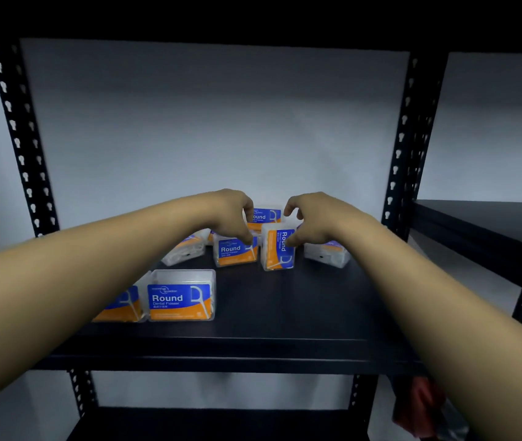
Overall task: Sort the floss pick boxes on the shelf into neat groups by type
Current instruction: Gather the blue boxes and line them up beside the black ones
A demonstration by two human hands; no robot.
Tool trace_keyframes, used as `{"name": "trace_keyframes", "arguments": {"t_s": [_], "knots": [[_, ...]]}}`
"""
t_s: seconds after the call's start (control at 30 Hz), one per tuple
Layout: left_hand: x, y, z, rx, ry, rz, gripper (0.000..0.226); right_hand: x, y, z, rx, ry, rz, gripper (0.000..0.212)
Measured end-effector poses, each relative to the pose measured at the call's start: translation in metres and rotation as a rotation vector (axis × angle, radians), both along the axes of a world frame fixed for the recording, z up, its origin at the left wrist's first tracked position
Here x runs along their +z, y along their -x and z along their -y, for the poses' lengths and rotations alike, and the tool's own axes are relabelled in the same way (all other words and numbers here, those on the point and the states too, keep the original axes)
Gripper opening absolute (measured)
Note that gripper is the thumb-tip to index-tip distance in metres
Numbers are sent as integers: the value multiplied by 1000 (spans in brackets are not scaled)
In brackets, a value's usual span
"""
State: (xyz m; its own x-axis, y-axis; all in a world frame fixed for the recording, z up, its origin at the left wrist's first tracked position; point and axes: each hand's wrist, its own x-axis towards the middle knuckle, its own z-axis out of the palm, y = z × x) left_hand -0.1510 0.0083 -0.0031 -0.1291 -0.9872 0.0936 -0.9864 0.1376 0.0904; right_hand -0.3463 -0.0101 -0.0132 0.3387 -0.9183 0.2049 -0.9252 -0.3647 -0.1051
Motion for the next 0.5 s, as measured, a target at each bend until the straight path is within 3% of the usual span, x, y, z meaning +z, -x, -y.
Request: {"name": "trace_keyframes", "arguments": {"t_s": [0.2, 0.5], "knots": [[-7, 5, 14, 42, -1, 29, 63, -18, -6, 13, 63, -42, 14, 79], [-21, 2, 27, 88, -63, 61, 62, -34, 0, 29, 200, -155, 272, 48]]}}
